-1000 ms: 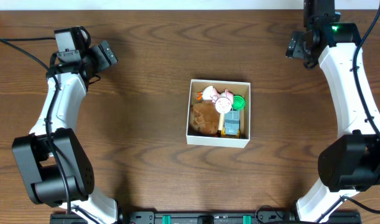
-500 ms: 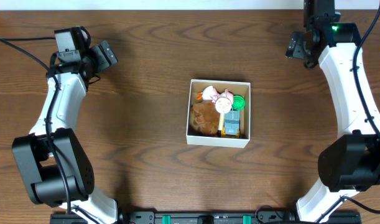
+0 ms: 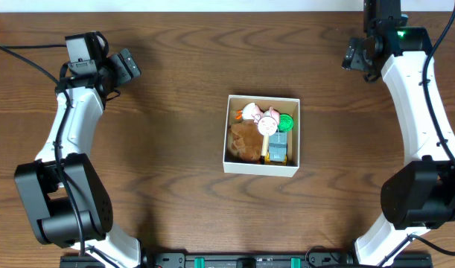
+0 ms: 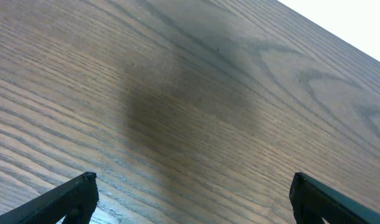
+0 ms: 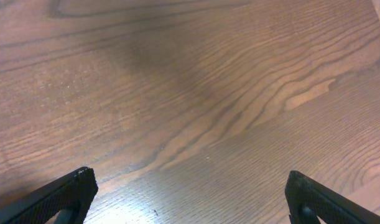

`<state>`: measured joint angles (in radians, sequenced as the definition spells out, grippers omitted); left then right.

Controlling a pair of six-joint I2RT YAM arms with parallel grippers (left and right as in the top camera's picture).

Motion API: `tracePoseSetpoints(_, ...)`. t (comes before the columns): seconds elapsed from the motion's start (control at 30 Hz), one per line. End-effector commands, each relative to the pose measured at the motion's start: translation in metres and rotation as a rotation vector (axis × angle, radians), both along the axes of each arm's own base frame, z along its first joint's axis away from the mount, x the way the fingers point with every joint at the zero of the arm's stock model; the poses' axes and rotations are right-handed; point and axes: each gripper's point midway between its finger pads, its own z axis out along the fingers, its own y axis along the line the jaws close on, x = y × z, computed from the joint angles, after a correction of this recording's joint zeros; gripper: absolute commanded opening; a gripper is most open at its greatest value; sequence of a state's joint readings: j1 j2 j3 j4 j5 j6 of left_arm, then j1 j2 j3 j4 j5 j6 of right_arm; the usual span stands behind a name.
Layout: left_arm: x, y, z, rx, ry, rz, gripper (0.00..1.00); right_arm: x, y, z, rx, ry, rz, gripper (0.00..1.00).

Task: Pack container

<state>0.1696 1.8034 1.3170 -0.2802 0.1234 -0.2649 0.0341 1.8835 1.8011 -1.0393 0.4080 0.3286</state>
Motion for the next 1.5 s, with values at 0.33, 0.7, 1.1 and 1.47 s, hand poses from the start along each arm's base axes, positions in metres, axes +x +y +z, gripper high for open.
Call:
tracePoseSetpoints(0.33,0.002,0.005,0.002,0.016,-0.004,0.006,0.98,0.001,-0.005,0.012,-0.008,-0.026,-0.005,0.99)
tracePoseSetpoints(0.7,0.002,0.005,0.002,0.016,-0.004,0.006,0.98,0.001,0.0,0.017,0.006,-0.043,0.007,0.99)
tracePoseSetpoints(1.1,0.002,0.005,0.002,0.016,-0.004,0.006,0.98,-0.039,0.059,0.188,0.098,-0.539,0.169,0.99)
tracePoseSetpoints(1.47,0.002,0.005,0.002,0.016,-0.004,0.006,0.98,-0.144,0.062,0.2,0.116,-0.716,0.222,0.99)
